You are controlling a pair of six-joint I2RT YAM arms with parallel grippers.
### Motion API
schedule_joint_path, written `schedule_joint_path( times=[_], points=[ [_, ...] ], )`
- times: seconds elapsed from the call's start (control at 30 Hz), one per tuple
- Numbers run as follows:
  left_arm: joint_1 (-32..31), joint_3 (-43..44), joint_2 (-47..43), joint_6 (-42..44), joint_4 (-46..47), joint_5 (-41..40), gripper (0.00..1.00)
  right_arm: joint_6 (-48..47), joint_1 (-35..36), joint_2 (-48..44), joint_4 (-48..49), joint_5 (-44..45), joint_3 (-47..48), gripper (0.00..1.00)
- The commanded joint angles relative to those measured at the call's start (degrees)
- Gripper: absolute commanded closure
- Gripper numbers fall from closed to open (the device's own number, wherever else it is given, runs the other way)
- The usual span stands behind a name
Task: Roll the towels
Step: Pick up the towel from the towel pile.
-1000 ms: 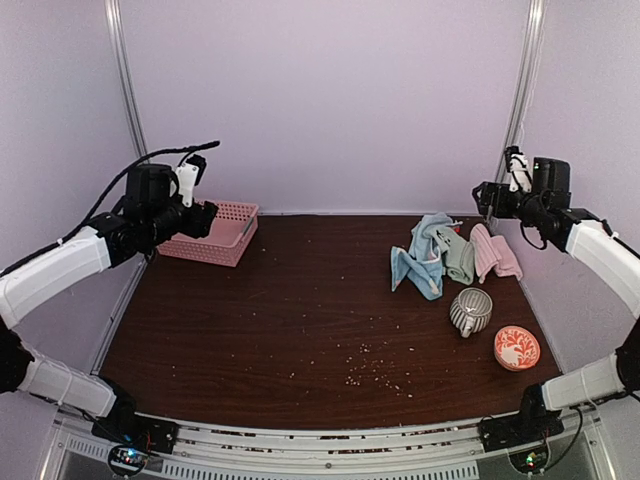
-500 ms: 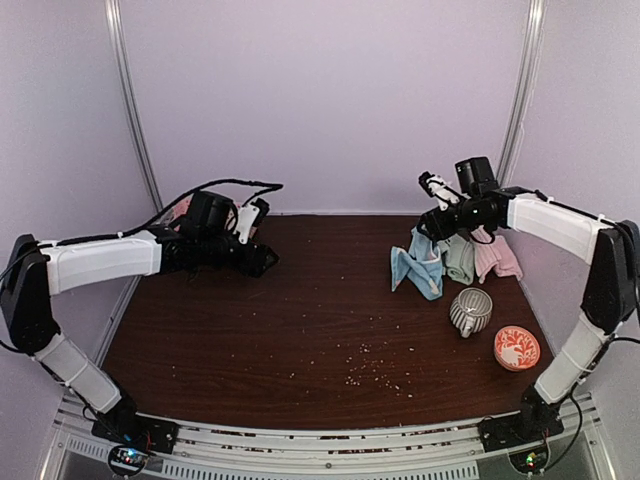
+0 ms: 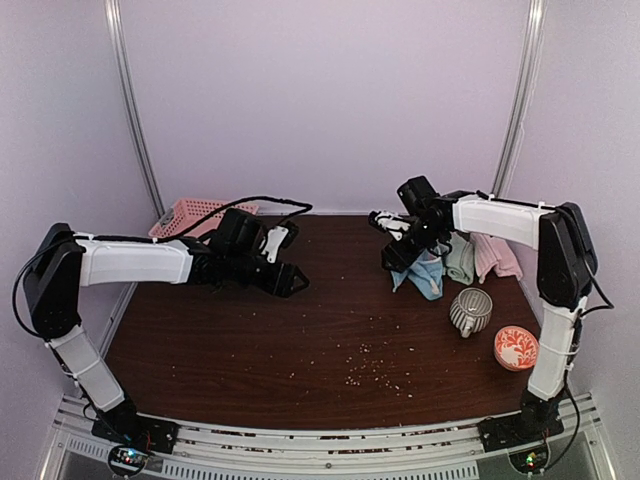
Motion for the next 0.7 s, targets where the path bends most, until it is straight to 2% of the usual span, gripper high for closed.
schedule_joint_path(
  times=[0.0, 0.2, 0.47, 0.53, 0.67],
  points=[
    [-0.56, 1.87, 0.77, -1.81, 4.23, 2.05, 0.39, -0.24, 0.18, 2.41, -2.18, 6.09, 1.87, 0.37],
    [-0.77, 1.66, 0.86, -2.41, 4.83, 1.76, 0.39, -0.07, 0.62, 4.03, -0.99, 12.24, 3.29, 0.46],
    [-0.87, 1.00, 0.64, -2.73, 5.08, 1.08, 0.39, -0.67, 1.10, 5.05, 1.84, 19.30, 2.43, 0.45],
    [-0.87, 1.00, 0.74, -2.77, 5.06, 0.99, 0.39, -0.87, 1.11, 5.78, 2.53, 19.87, 2.23, 0.55],
    [-0.89, 1.17, 1.03, -2.78, 4.72, 0.85, 0.39, -2.04, 1.10, 8.07, 0.97, 19.46, 6.52, 0.85]
  ],
)
